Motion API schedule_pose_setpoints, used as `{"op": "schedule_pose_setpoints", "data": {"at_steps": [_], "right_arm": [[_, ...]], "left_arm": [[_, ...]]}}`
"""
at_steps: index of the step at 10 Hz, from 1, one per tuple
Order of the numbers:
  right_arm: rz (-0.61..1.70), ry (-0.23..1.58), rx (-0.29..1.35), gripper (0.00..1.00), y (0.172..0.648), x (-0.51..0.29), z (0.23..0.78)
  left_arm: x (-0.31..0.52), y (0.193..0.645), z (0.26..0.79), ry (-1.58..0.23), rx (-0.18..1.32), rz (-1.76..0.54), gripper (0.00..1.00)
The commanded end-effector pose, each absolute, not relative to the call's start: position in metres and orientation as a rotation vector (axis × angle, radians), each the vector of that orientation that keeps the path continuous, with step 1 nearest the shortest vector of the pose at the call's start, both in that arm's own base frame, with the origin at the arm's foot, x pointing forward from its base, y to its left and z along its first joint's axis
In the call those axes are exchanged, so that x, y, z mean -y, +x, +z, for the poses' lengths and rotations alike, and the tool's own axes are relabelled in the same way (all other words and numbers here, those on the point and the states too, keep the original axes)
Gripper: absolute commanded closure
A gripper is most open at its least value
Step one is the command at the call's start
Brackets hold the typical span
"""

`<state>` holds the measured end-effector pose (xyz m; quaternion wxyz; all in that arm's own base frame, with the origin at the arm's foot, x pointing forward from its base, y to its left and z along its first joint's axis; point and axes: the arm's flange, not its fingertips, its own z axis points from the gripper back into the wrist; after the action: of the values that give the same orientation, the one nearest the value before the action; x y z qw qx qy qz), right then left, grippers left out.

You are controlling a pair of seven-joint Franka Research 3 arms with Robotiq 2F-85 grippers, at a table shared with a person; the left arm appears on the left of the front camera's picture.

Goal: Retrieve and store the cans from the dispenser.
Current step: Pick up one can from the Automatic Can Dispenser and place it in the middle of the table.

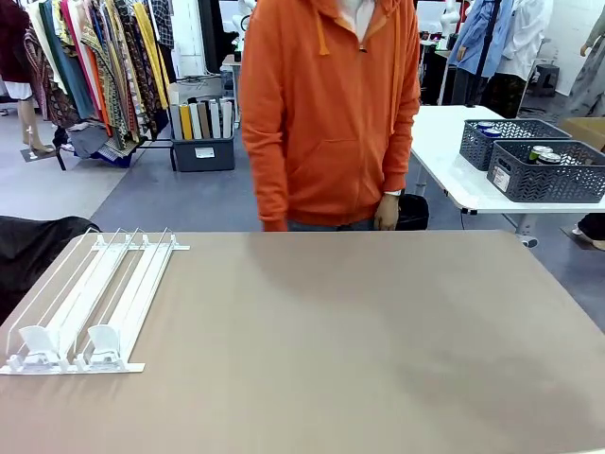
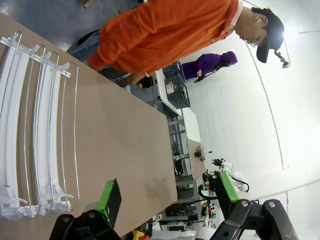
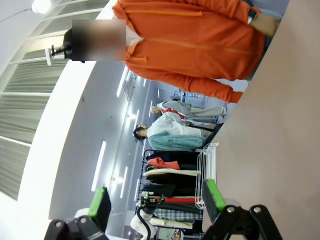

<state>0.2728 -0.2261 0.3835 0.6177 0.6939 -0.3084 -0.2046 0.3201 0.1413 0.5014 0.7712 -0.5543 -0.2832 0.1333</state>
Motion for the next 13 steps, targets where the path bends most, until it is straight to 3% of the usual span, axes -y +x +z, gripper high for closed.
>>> {"op": "schedule_pose_setpoints", "data": {"at_steps": [1,13], "right_arm": [[-0.473,1.605,0.694,0.0,0.2706,0.2264,0.3884],[-0.473,1.605,0.694,0.0,0.2706,0.2264,0.3884]], "left_arm": [[-0.1407,0.322,0.502,-1.218,0.634,0.278,0.0],[-0.1407,0.322,0.502,-1.218,0.634,0.278,0.0]]}}
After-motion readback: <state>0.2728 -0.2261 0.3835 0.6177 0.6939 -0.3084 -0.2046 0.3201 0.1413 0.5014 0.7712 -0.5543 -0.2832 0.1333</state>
